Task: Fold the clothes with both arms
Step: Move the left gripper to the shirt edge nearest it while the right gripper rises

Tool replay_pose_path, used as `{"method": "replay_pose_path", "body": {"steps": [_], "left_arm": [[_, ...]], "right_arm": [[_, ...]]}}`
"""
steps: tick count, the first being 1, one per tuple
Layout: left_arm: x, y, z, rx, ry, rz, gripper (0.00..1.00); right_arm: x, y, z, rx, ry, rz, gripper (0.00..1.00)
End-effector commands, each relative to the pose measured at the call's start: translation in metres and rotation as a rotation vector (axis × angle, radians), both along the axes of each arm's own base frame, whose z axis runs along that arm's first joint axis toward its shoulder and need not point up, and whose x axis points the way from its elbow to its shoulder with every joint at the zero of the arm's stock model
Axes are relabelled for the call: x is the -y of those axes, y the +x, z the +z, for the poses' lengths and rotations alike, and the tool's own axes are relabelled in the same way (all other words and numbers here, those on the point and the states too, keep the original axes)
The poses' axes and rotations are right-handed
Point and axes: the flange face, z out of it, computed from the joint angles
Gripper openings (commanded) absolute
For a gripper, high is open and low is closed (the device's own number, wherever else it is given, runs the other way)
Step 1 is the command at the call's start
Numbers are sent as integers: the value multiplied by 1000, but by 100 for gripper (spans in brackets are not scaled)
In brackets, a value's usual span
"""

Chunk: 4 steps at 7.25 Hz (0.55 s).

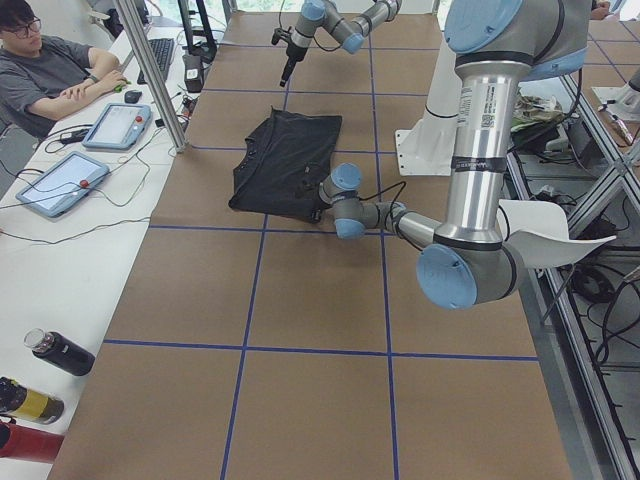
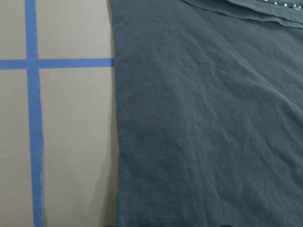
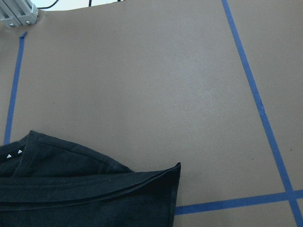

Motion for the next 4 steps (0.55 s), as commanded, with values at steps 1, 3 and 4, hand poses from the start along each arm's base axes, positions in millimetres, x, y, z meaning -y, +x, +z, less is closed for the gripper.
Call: {"method": "replay_pose_path", "body": {"steps": [1,3,4], "left_arm": [[1,2,6,12,-4,2,69],[0,2,4,8,-3,6,60],[0,2,3,4,-3,8,40]], "right_arm": [[0,-1,0,-1,-1,-2,100],[0,-2,1,-3,-1,-3,100],[0,-2,1,-3,-1,-3,100]]}}
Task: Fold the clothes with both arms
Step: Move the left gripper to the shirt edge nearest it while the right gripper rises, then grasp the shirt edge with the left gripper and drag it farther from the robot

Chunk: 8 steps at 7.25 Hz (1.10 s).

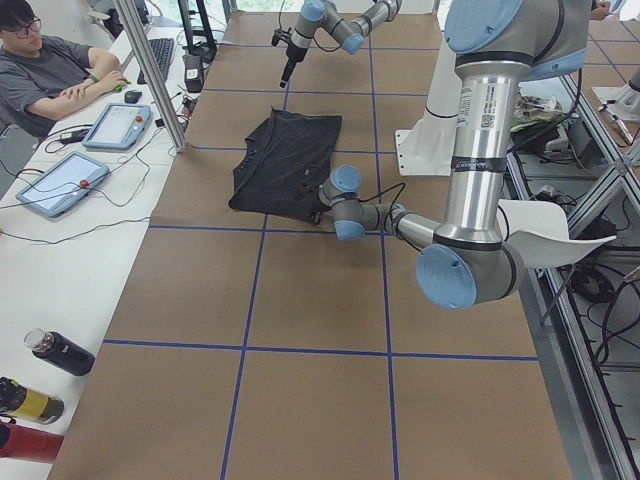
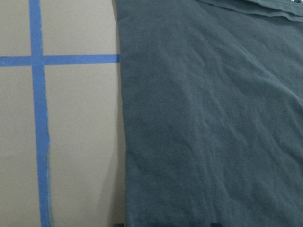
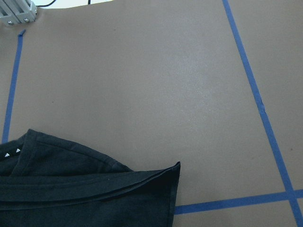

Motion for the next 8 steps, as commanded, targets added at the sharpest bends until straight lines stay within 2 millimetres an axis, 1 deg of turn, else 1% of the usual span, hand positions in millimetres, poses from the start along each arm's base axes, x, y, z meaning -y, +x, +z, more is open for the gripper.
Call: {"method": "replay_pose_path", "body": {"steps": [1,2,3,4,5,6,7,8], "left_arm": [[0,0,-2,-4,0,2,22],[0,-1,-2,-5,1,0,0],[-1,-2,-5,-8,4,-1,0],[-3,-8,5,8,-1,-2,0],[-10,-19,5,9,4,8,0],[-8,-28,8,31,41,13,0],[10,-44,13,72,100,-6,0],[37,-68,18,118,134,-46,0]], "right_arm": [[0,0,0,0,0,0,100],[0,0,0,0,0,0,100],[0,0,0,0,0,2,100],[0,-1,-1,1,1,0,100],[-1,-2,-1,1,1,-1,100],[-1,-3,-1,1,3,0,100],[-2,-4,-1,3,5,-3,100],[-3,-6,-2,4,6,-6,100]]}}
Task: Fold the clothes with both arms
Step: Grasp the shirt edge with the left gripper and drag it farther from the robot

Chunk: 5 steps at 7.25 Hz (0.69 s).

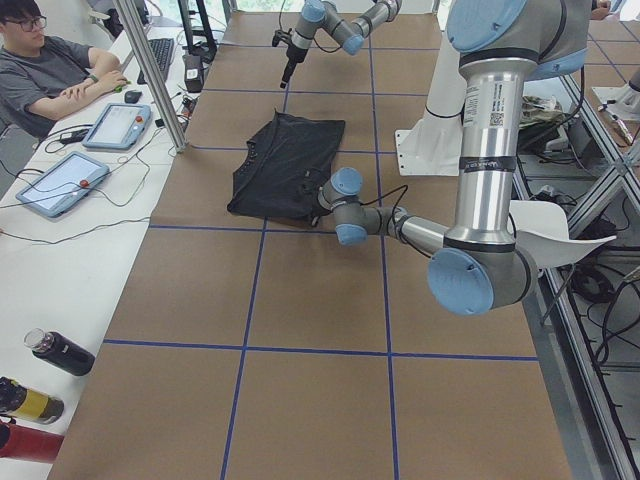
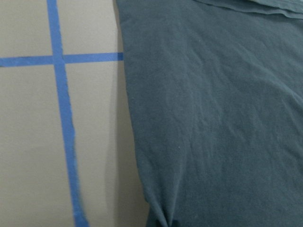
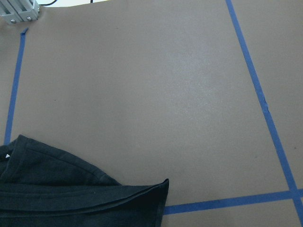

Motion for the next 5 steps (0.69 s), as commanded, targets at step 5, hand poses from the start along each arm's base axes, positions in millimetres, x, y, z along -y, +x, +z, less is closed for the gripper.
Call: {"method": "replay_pose_path", "body": {"steps": [5], "left_arm": [[247,-37,15,282,138,-169,0]], "right_arm": [[-3,-3,-7,14,0,-1,100]]}}
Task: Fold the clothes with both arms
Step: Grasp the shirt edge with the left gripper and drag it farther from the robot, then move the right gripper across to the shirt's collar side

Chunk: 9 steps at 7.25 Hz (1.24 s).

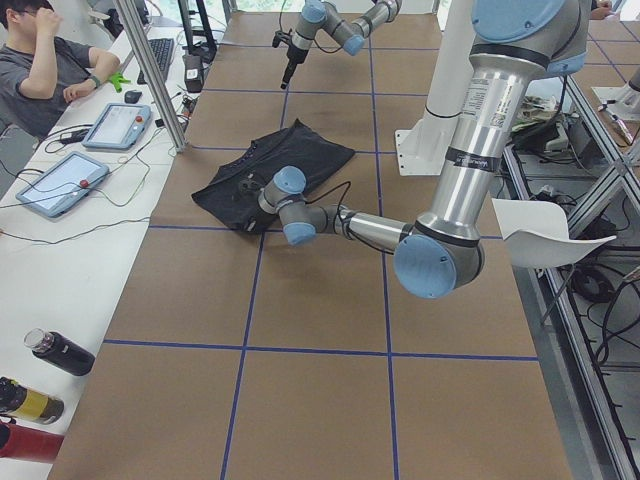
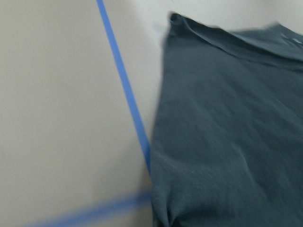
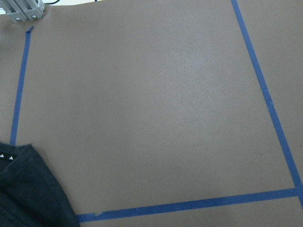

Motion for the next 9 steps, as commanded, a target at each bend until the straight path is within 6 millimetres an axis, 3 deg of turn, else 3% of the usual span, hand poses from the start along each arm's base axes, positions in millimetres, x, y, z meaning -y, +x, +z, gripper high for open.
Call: {"method": "replay_pose_path", "body": {"steps": [1,2,3,4,5,6,8,9], "left_arm": [[81,-9,3,103,18,-21,0],[107,-9,6,141,14,-19,0],[116,-21,7,169,36,-11,0],[114,-23,7,165,47,-10,99],[113,-27,-8,150,81,-9,100],[105,-39,-16,112,92,25,100],[70,-55,-14,44,97,96,100],[65,-58,-22,31,108,91,100]], "right_arm": [[-2,-2,-2,5,-2,2,100],[-4,-4,-3,8,-1,-2,100],[-7,-12,-4,8,-3,-11,100],[-11,-21,-8,13,1,-22,100],[-9,-29,-18,25,1,-21,100],[6,-49,-32,44,-31,11,100],[62,-115,-75,88,-63,104,100],[78,-140,-71,127,-56,139,99]]}}
